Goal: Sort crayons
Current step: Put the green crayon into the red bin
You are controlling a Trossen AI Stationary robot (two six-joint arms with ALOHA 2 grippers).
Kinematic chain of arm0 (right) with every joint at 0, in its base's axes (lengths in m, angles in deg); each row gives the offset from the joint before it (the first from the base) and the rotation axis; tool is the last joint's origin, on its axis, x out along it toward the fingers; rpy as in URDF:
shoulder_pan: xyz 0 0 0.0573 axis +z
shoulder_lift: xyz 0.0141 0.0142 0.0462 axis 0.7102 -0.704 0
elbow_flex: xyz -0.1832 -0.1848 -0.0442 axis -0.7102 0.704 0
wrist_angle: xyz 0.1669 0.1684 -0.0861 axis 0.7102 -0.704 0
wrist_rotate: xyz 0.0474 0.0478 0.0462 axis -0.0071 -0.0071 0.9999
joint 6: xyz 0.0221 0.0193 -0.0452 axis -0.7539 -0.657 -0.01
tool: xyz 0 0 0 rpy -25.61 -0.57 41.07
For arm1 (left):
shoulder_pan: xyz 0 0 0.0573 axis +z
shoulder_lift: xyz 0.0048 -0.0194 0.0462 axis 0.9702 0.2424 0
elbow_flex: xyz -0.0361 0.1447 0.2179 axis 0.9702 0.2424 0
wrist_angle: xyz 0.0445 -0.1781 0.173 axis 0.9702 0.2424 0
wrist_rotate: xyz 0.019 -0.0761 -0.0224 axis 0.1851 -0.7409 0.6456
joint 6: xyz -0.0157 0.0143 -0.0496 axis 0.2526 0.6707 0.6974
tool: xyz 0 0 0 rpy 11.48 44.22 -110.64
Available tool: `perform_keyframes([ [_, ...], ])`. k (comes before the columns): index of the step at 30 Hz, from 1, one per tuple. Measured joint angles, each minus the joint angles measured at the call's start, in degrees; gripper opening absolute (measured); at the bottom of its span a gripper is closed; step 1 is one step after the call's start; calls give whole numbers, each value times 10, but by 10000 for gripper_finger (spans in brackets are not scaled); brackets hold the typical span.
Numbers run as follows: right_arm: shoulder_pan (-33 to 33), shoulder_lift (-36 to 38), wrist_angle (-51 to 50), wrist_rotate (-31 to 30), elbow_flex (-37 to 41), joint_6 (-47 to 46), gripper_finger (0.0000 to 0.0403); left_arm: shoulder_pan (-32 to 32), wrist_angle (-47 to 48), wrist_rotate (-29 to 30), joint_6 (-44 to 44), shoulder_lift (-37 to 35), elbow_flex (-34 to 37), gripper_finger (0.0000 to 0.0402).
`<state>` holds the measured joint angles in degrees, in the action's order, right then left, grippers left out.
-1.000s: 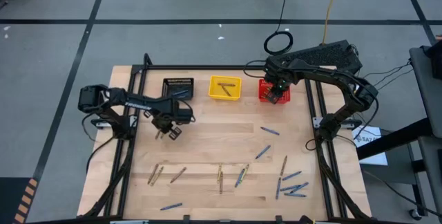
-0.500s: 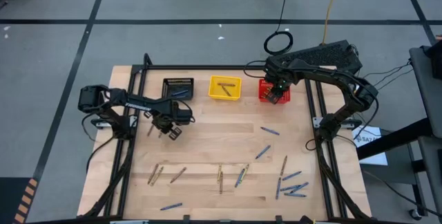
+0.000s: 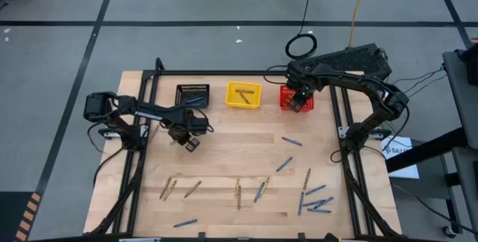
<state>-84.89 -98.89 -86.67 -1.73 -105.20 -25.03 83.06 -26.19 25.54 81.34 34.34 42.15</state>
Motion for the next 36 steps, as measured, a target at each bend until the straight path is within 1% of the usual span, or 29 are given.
perform_keyframes([
  [3, 0, 0, 0, 0, 0, 0, 110, 1, -37, -10, -14, -3, 24, 77],
  [9, 0, 0, -1, 1, 0, -1, 110, 0, -42, 0, -20, -3, 28, 72],
  [11, 0, 0, -2, 1, 0, -7, 110, 0, -44, 0, -36, -3, 28, 56],
  [14, 0, 0, -2, 2, 0, -17, 110, 0, -42, 2, -44, -3, 28, 22],
  [16, 0, 0, -2, 2, 0, -16, 110, -1, -39, 6, -47, -3, 28, 9],
  [21, 0, 0, -2, 2, 0, -16, 110, -1, -38, 8, -60, -3, 27, 6],
  [25, 0, 0, -2, 2, 0, -16, 110, -2, -18, 13, -75, -6, 8, 3],
  [30, 0, 0, -5, 3, 0, -17, 110, 0, -31, 28, -75, -42, -9, 1],
  [32, 0, 0, -8, 23, 0, -16, 109, -1, -23, 27, -73, -59, -8, 1],
  [36, 6, 0, -8, 99, 0, -1, 109, -1, -25, 24, -71, -92, -9, 1],
])
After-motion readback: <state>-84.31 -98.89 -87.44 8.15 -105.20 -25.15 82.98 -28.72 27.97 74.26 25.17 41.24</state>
